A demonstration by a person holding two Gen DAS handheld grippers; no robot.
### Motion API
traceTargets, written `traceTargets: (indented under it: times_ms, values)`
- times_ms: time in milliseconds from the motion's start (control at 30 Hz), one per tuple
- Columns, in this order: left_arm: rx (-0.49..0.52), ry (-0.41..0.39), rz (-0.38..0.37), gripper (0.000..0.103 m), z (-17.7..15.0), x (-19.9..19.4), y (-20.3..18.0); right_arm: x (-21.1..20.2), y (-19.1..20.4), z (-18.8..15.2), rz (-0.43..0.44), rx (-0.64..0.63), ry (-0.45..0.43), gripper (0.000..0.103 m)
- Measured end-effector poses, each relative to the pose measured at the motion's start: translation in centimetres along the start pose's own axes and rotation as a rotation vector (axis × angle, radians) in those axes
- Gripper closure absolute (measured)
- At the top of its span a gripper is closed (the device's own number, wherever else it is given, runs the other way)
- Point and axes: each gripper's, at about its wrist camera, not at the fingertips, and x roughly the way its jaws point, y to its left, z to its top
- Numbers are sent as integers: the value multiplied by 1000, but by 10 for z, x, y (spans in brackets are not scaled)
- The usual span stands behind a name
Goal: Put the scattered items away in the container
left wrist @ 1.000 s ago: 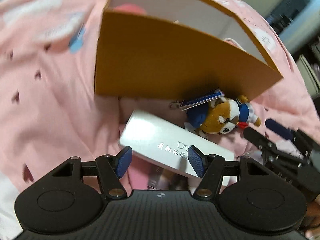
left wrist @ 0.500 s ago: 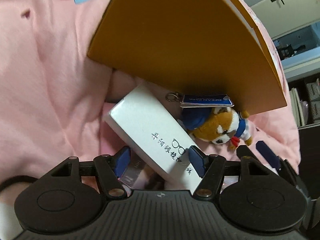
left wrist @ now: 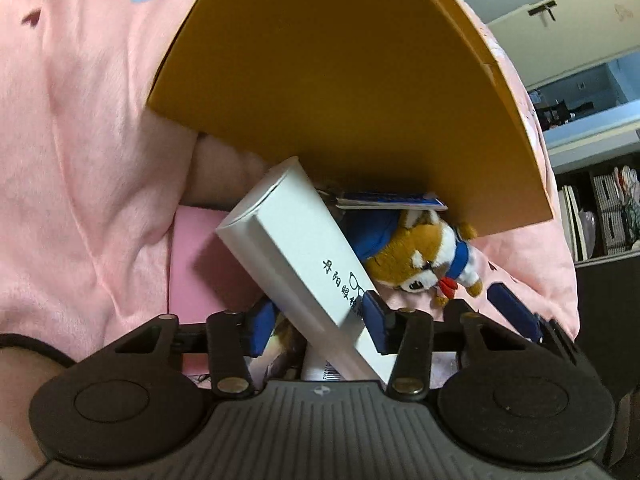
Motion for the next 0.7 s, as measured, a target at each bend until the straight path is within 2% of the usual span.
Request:
traceTargets:
  times_ms: [100,167,200,333,467,667,700]
  values:
    - [6,-15,5,53,-3,-3,-4,0,4,2,17,-68,14,36]
    - [18,-27,8,54,-5,-6,-8,2,6,3,34,-92,34,43]
    - [30,-33,10,55,-6,-8,-10,4,6,2,38,-101,47,53]
    - [69,-41,8,56,-10,-6,-16,11,8,-1,51,-107,105,64]
    - [78,-23,13,57,-9,3,-19,18,9,-5,79,-102,152,67]
    - [78,26,42,54,-7,17,-19,21,9,-8,96,-103,163,67]
    - [78,29,49,53,-7,18,-19,22,8,-8,104,-100,166,70]
